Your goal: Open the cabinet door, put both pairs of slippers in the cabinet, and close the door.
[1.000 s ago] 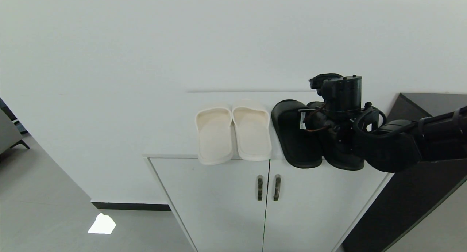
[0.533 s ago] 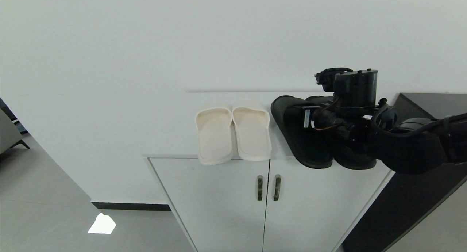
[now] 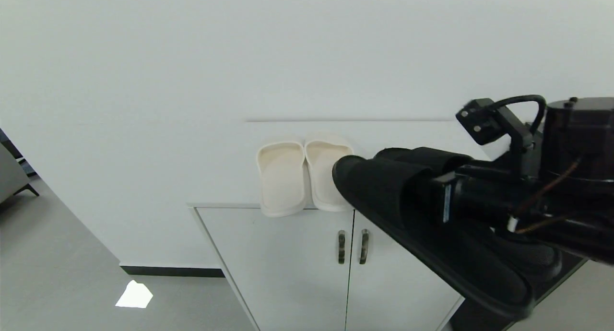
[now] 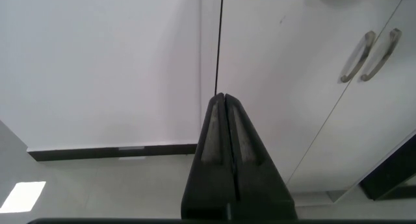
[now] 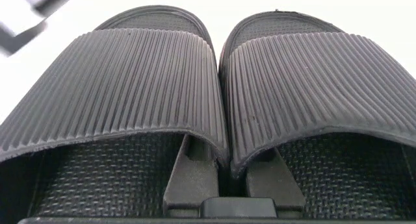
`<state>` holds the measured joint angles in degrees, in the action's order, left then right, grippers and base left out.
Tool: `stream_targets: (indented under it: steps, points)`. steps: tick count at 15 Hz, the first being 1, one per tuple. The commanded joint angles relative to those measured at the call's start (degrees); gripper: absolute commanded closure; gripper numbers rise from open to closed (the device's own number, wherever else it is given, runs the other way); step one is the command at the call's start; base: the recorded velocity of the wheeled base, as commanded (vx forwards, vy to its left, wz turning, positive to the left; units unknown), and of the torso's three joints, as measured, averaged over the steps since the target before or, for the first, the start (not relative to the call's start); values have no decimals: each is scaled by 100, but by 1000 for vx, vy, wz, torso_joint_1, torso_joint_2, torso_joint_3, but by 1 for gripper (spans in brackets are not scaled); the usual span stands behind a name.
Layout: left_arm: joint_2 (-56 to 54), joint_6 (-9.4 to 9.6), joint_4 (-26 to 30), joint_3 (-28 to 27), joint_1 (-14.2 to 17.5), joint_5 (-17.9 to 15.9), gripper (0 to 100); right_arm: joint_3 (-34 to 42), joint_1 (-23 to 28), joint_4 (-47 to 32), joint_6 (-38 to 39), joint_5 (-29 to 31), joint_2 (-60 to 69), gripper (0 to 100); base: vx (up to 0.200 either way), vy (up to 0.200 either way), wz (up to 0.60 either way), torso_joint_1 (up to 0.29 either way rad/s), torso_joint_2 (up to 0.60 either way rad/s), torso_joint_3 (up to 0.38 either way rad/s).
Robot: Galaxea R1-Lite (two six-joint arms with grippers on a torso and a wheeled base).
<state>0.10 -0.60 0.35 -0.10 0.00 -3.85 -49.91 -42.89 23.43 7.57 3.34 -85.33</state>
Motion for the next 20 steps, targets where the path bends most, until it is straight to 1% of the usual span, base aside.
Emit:
stream_targets:
  steps: [1,4,5,7,16,20]
  points:
    - [8,7,0,1,0,-1,100,684,-343,-49,-1,-431,913,100,0,0,0,0,0,0]
    - [8,-2,0,1,0,-1,100,1352,-624,-23,34,-483,1256,100,0,0,0,0,0,0]
    - [8,7,0,1,0,7,100,1449,-624,-23,34,-492,1256,100,0,0,0,0,0,0]
    - [8,-2,0,1,0,-1,100,1458,-624,-14,78,-501,1238,100,0,0,0,0,0,0]
    - [8,-11,0,1,0,-1,100,1537,-704,-14,104,-615,1247,100,-200,0,0,1,3,3]
    - [8,-11,0,1,0,-1,100,1748,-695,4,87,-738,1247,100,0,0,0,0,0,0]
